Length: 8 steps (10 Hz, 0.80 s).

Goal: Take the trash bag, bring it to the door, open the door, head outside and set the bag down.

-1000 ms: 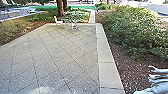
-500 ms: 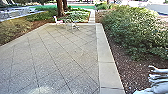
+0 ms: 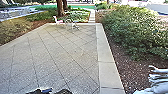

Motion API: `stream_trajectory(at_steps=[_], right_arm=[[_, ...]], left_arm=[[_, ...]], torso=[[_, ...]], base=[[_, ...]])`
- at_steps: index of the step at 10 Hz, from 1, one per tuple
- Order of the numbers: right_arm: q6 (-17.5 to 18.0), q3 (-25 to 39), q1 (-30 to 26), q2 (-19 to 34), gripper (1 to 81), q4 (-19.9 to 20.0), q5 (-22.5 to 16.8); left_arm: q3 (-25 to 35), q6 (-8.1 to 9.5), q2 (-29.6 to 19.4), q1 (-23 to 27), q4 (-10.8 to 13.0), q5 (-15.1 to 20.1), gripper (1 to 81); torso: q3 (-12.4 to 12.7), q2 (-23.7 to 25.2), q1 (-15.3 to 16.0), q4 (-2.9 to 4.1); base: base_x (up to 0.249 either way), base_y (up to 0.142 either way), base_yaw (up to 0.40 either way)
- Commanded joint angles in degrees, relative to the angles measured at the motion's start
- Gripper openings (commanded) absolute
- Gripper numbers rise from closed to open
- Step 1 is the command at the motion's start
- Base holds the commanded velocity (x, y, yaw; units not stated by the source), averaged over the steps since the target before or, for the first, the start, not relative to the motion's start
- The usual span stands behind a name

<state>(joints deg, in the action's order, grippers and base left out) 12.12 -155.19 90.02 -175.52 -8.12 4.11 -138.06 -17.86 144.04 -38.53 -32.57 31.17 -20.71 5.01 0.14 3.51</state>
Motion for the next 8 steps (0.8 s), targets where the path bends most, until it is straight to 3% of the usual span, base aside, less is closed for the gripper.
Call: stream_trajectory(at_steps=[1, 3, 6, 7, 8], right_arm=[[0.1, 0.9, 0.3, -0.5, 81.1, -0.1, -3.8], [0.1, 0.9, 0.4, -0.6, 81.1, -0.1, -3.8], [0.1, 0.9, 0.5, -0.6, 81.1, -0.1, -3.8], [0.1, 0.9, 0.5, -0.6, 81.1, -0.1, -3.8], [0.1, 0.9, 0.5, -0.6, 81.1, -0.1, -3.8]], left_arm=[[-1.3, 0.02, -6.1, 11.8, -2.5, 8.3, 1.0], [-1.3, 0.02, -8.1, 14.2, -3.2, 10.4, 1.0], [-1.2, -0.07, -7.8, 14.1, -3.3, 10.8, 1.0], [-1.3, -0.07, -7.2, 13.8, -3.2, 10.9, 81.1], [-1.3, -0.07, -6.7, 12.9, -3.1, 10.8, 81.1]], torso=[[0.0, 0.0, 0.0, 0.0], [0.0, 0.0, 0.0, 0.0], [0.0, 0.0, 0.0, 0.0], [0.0, 0.0, 0.0, 0.0], [0.0, 0.0, 0.0, 0.0]], base=[[0.0, 0.0, 0.0], [0.0, 0.0, 0.0], [0.0, 0.0, 0.0], [0.0, 0.0, 0.0], [0.0, 0.0, 0.0]])
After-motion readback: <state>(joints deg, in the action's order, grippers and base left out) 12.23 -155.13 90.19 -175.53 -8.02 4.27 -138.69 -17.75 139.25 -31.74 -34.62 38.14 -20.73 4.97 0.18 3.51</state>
